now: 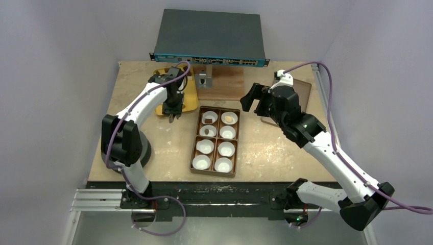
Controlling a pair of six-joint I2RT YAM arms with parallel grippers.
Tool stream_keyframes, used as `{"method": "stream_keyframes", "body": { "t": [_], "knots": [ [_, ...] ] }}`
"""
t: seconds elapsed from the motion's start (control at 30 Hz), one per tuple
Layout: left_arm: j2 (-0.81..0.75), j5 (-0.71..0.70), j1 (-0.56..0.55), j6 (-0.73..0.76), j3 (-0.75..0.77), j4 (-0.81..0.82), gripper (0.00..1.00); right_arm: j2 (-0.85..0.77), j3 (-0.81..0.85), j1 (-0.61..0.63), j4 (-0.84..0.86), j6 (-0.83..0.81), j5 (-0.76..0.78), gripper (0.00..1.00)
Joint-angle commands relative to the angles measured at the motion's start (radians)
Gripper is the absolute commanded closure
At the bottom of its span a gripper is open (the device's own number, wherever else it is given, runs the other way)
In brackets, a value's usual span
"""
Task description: Pack the chocolate
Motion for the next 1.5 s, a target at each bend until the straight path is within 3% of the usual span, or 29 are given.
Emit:
{"method": "stream_keyframes", "body": {
  "t": [0.0, 0.4, 0.6, 1.47],
  "knots": [
    [0.019, -0.001, 0.011, 0.024, 0.06, 0.028, 0.66, -0.017, 0.012, -0.001, 0.006, -0.012, -0.001, 0.11],
    [0.056, -0.009, 0.012, 0.03, 0.08, 0.023, 0.67, -0.022, 0.01, -0.001, 0.0, -0.013, 0.002, 0.11],
    [0.058, -0.01, 0.012, 0.035, 0.09, 0.014, 0.74, -0.024, 0.008, -0.001, 0.0, -0.012, 0.001, 0.11],
    [-0.148, 0.009, 0.009, 0.029, 0.005, -0.004, 0.79, -0.014, 0.009, -0.001, 0.007, -0.004, 0.004, 0.11]
  ]
}}
